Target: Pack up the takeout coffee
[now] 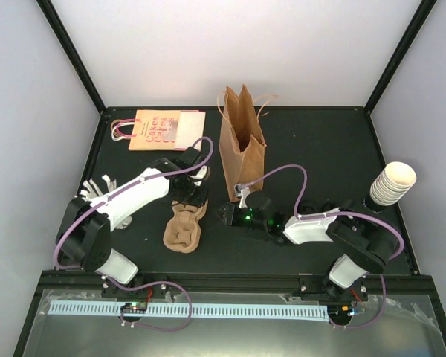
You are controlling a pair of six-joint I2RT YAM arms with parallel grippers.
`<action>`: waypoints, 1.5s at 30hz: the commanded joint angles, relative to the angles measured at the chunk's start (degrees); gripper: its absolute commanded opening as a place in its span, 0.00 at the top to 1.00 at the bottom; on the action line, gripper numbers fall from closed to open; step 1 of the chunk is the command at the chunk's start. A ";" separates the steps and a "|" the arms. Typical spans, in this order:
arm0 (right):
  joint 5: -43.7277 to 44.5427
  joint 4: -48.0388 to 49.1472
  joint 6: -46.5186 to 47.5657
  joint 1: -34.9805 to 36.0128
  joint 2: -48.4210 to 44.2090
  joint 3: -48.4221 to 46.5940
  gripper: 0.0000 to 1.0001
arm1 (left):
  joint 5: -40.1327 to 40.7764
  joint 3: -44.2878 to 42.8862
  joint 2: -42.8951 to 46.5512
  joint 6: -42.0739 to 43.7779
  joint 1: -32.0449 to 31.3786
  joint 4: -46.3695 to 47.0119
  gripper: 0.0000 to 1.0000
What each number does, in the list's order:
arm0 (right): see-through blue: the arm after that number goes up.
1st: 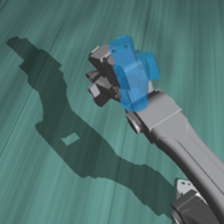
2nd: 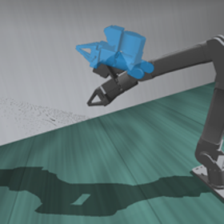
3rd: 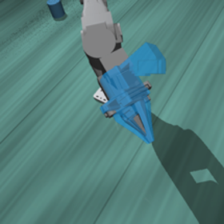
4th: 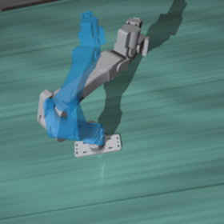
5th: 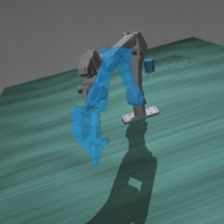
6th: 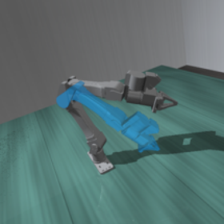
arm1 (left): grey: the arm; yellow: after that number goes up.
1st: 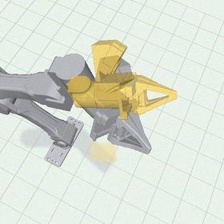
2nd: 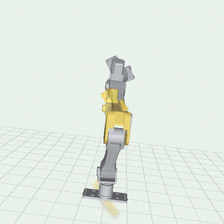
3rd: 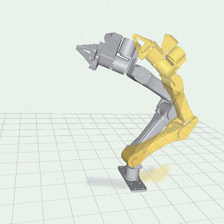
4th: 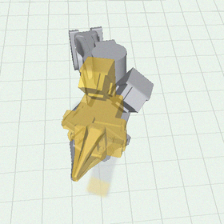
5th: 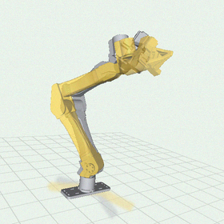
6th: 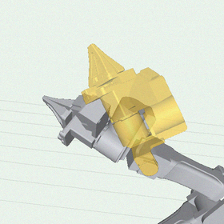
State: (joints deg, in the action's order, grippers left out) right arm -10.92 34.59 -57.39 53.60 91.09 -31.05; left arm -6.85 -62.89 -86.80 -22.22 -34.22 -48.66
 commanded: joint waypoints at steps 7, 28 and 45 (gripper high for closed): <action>-1.18 1.90 -0.14 -0.28 1.96 -2.59 0.62 | 0.29 -2.43 3.73 -0.26 -0.32 -2.74 0.86; -7.88 13.24 -3.70 -0.43 9.80 -5.15 0.77 | -1.71 -1.62 3.80 0.11 -0.15 -1.26 0.86; -8.26 15.73 -4.52 -0.78 11.07 -4.82 0.81 | -1.89 -1.61 3.42 0.12 -0.04 -1.15 0.86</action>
State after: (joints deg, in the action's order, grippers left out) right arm -19.64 47.83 -61.91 53.25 101.34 -35.31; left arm -7.75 -62.87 -84.36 -22.22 -34.20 -50.09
